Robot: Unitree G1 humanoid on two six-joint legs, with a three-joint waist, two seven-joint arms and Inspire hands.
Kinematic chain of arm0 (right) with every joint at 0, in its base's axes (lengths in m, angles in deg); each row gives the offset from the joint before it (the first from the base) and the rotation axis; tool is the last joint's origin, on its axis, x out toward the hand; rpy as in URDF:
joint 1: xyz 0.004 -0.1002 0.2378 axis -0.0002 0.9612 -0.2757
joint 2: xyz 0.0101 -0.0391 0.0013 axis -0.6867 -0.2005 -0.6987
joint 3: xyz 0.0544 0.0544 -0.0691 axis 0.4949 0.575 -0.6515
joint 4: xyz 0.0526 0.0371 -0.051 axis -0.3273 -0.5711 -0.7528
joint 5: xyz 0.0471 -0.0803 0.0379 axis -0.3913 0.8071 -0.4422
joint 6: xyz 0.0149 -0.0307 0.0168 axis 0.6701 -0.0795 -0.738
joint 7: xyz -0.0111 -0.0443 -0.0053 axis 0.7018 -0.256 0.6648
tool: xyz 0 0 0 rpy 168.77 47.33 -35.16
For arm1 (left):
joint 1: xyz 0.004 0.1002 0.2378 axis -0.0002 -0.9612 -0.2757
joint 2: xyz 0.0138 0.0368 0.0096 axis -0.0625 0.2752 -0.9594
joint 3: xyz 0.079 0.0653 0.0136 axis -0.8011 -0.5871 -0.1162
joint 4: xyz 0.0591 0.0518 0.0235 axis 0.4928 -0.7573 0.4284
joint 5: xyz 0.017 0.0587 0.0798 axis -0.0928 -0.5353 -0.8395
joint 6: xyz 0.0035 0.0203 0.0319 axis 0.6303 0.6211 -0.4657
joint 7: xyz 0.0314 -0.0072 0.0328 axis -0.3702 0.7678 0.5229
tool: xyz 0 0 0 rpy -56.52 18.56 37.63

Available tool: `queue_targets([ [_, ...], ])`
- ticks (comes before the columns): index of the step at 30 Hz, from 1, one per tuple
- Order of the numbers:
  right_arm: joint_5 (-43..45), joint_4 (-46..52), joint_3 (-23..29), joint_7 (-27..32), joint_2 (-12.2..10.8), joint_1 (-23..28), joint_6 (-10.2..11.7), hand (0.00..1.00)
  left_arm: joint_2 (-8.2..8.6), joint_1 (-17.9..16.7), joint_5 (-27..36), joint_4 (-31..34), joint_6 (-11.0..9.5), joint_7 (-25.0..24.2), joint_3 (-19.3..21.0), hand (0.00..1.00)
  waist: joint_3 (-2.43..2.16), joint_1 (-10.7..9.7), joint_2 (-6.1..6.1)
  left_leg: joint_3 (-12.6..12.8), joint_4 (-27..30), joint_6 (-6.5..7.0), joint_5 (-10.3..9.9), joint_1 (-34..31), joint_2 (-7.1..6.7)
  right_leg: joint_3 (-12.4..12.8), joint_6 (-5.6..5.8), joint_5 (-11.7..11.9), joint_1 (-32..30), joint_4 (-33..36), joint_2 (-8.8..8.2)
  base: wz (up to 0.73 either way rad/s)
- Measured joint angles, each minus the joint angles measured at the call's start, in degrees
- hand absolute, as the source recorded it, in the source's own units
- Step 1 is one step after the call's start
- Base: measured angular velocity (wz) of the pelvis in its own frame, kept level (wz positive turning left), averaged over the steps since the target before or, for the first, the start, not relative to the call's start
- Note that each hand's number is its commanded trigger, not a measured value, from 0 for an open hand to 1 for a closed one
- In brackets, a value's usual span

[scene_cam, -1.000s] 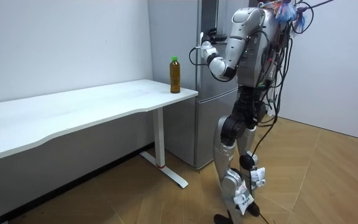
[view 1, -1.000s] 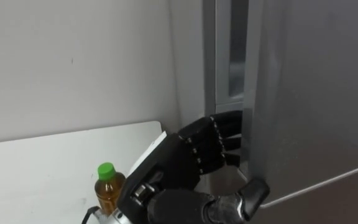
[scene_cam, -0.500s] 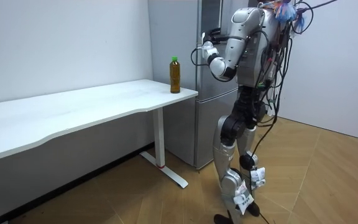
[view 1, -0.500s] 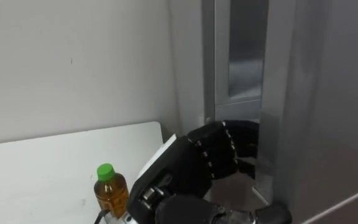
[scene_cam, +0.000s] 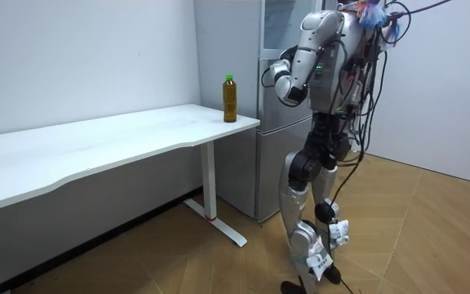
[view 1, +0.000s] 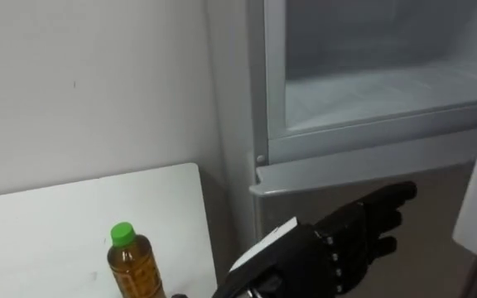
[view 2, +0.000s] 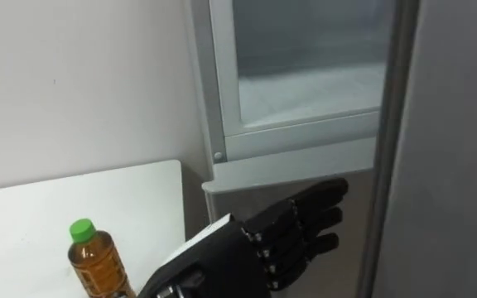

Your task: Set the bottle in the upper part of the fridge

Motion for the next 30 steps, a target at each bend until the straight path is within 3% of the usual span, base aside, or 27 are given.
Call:
queue_targets([
  [8,-1.4,0.1,0.0,0.5,0.0,0.1,0.0,0.0,0.0,1.2,0.0,0.0,1.3,-0.8,-0.4,0.0,-0.07,-0.5,0.29,1.1,-0.3,-0.01,0.0,0.1,0.46,1.0,-0.18,0.1,-0.2,0.0,0.36,-0.09],
  [16,-2.1,0.7,1.1,1.2,0.1,0.1,0.0,0.0,-0.39,1.4,0.0,-1.6,1.3,-0.9,-2.3,0.0,0.24,-3.3,0.92,1.1,-1.0,-0.02,0.0,1.1,0.6,2.4,-0.18,0.1,0.2,-0.1,0.47,-0.07],
  [21,-2.1,1.0,1.1,1.2,0.1,0.1,-0.1,0.0,-0.47,1.4,0.0,-1.7,1.3,-0.9,-2.6,0.0,0.25,-3.3,0.89,1.1,-1.0,-0.02,0.0,1.0,0.67,3.1,-0.18,0.1,-0.2,-0.1,0.48,-0.08],
  [30,-1.9,1.9,1.2,1.3,0.1,0.1,-0.1,0.0,-0.46,1.6,0.0,-1.8,1.4,-1.5,-4.0,0.0,0.2,-3.8,0.95,4.7,-0.9,-0.02,0.0,0.8,0.73,5.6,-0.33,0.5,-2.1,0.4,0.84,-0.18],
])
